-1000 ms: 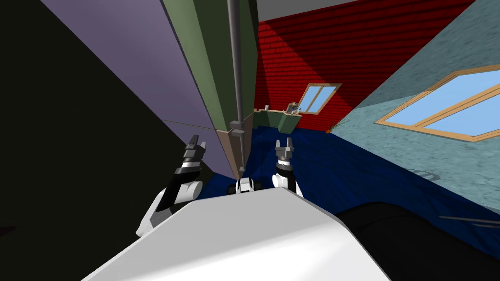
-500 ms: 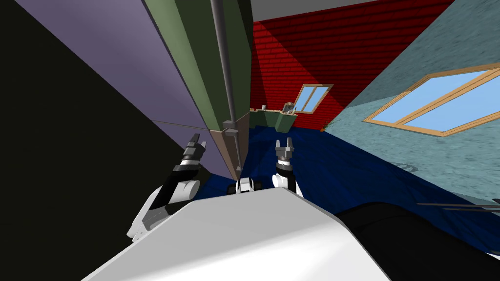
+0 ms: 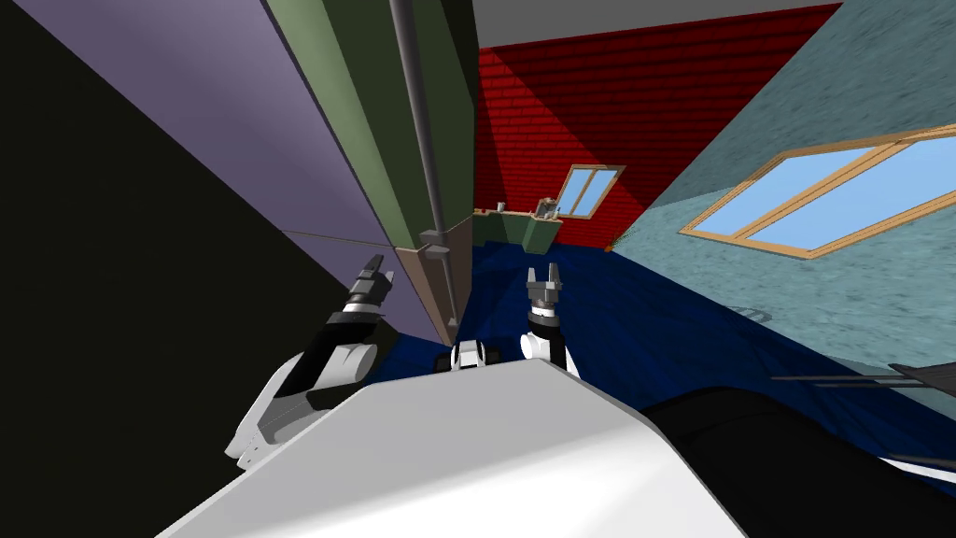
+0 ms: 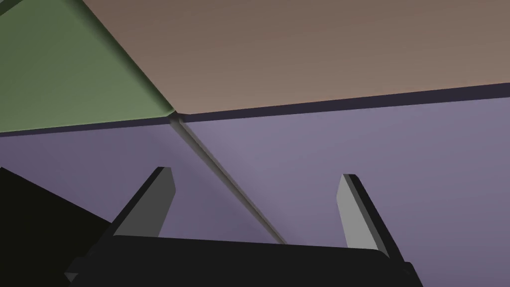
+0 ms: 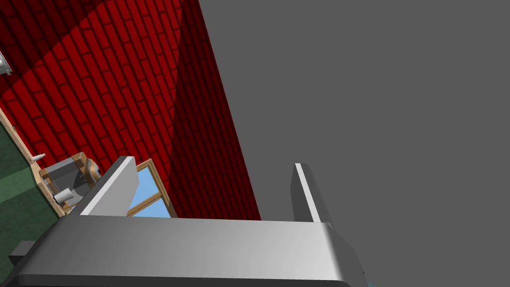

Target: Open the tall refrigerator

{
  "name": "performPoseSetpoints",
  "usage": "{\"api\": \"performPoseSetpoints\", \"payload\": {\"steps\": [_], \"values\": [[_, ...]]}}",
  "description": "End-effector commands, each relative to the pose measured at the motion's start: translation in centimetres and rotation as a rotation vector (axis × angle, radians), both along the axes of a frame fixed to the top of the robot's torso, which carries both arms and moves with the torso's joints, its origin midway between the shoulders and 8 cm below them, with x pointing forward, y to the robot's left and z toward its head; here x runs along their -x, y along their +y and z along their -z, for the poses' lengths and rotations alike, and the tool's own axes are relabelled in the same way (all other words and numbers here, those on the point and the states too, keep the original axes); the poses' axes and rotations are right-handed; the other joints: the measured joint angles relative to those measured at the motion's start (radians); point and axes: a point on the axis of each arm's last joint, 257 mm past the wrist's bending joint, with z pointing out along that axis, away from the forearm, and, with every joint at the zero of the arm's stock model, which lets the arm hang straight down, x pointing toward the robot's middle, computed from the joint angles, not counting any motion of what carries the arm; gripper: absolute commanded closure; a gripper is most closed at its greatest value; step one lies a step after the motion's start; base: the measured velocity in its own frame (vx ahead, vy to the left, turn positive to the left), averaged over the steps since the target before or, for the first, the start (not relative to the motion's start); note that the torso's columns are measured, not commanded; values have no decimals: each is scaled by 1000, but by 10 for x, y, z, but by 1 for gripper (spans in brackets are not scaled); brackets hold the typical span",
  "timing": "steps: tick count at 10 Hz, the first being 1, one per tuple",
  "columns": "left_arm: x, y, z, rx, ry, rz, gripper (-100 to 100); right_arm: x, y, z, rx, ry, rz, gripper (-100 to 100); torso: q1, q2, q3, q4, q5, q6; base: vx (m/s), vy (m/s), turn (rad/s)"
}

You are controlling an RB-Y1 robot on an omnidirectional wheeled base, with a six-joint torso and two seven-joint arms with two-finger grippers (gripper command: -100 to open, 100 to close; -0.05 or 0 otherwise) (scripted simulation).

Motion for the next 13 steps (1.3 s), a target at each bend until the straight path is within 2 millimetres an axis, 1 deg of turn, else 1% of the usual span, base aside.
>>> {"api": "performPoseSetpoints", "payload": {"steps": [1,2,4,11,13], "values": [[-5,0,6,-9,48,3,-100,0,0,0,0,0,0,0,-1,-2,-1,-1,0,1,-19,-46,-62],[-6,1,9,-15,67,2,-100,0,0,0,0,0,0,0,0,-2,-1,0,0,0,-14,-42,-59],[-10,4,15,-32,108,0,-100,0,0,0,0,0,0,0,-2,-4,-2,-2,0,4,-20,-46,-68],[-18,16,32,-93,238,-19,-100,0,0,0,0,0,0,0,-5,-13,-8,-6,0,8,-19,-49,-73],[-19,18,36,-102,264,-26,-100,0,0,0,0,0,0,0,1,-16,-10,-7,2,6,-24,-58,-58]]}}
